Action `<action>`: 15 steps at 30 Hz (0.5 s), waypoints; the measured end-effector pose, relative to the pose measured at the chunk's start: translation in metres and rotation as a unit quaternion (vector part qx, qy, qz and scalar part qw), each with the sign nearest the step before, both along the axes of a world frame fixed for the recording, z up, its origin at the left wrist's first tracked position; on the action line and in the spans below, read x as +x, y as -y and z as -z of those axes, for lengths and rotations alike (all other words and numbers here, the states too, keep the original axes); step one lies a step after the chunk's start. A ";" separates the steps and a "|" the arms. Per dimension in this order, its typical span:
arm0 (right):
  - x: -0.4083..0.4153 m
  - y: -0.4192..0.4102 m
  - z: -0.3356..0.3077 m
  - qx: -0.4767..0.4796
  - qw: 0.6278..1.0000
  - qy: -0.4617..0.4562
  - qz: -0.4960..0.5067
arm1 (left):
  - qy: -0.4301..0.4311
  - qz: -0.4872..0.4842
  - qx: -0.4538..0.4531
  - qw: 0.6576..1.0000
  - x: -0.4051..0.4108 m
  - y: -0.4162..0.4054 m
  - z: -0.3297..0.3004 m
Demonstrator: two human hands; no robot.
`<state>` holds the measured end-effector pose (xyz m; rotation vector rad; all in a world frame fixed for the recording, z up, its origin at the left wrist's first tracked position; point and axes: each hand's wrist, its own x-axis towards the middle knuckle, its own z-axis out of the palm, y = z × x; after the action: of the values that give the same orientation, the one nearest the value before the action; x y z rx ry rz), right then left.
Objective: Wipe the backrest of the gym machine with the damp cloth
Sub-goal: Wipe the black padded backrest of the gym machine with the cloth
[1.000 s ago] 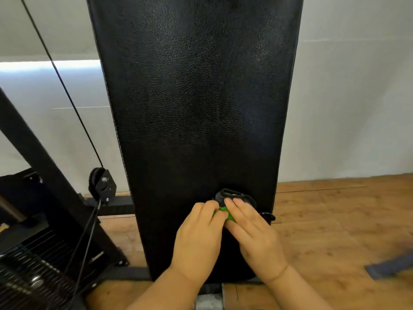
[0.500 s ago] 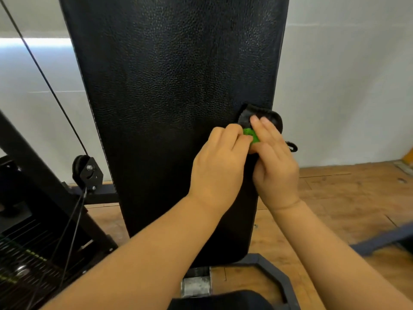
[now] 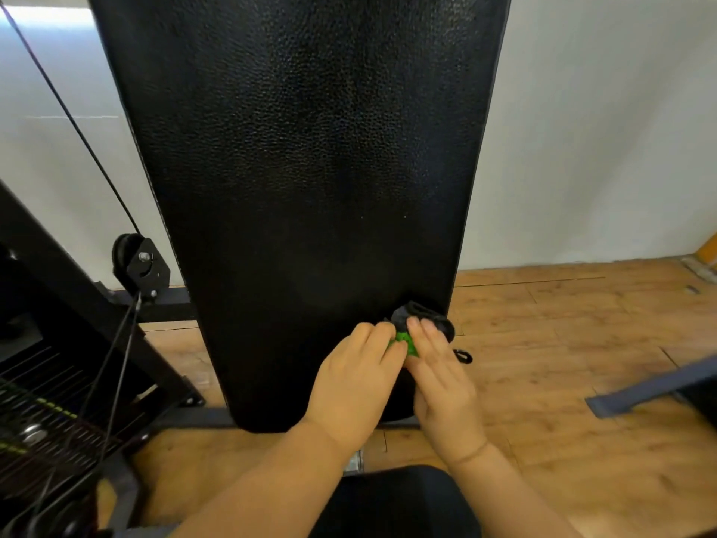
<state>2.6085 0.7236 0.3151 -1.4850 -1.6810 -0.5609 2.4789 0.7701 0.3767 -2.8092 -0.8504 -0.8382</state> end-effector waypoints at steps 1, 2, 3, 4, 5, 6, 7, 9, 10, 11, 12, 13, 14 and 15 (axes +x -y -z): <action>-0.002 0.003 0.001 -0.006 1.000 0.004 -0.005 | -0.012 0.001 -0.015 1.000 -0.001 0.001 0.001; -0.002 0.005 -0.001 -0.006 1.000 0.008 -0.008 | -0.019 0.001 -0.029 0.999 -0.001 0.001 0.000; -0.001 0.007 -0.005 -0.002 1.000 0.012 -0.002 | -0.022 0.000 -0.039 0.999 -0.002 0.001 -0.002; 0.001 0.009 -0.010 0.005 1.000 0.015 0.016 | -0.021 0.002 -0.045 0.999 -0.002 0.000 -0.004; 0.002 0.010 -0.015 0.012 0.999 0.017 0.043 | -0.018 0.003 -0.045 0.999 -0.001 0.000 -0.007; 0.004 0.011 -0.020 0.018 0.997 0.017 0.072 | -0.013 0.005 -0.040 0.999 -0.001 -0.001 -0.012; 0.006 0.011 -0.025 0.020 0.996 0.018 0.090 | -0.006 0.007 -0.030 1.000 0.000 -0.003 -0.016; 0.009 0.007 -0.035 0.010 0.996 0.022 0.089 | 0.008 0.012 0.005 1.000 0.006 -0.008 -0.028; 0.012 0.004 -0.042 0.009 0.996 0.019 0.086 | 0.015 0.016 0.023 1.000 0.009 -0.011 -0.035; 0.015 -0.001 -0.052 0.016 0.996 0.012 0.086 | 0.025 0.019 0.038 0.999 0.013 -0.014 -0.042; 0.019 -0.006 -0.063 0.031 0.996 0.002 0.089 | 0.038 0.020 0.051 0.998 0.017 -0.016 -0.049; 0.022 -0.012 -0.075 0.051 0.994 -0.008 0.095 | 0.055 0.017 0.060 0.997 0.020 -0.018 -0.056; 0.024 -0.017 -0.086 0.071 0.992 -0.015 0.101 | 0.073 0.011 0.063 0.995 0.023 -0.018 -0.062; 0.024 -0.020 -0.093 0.086 0.990 -0.023 0.107 | 0.091 0.005 0.060 0.994 0.026 -0.019 -0.067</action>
<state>2.6321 0.7437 0.4079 -1.5499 -1.4084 -0.7604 2.5045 0.7889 0.4436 -2.6658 -0.7795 -1.1200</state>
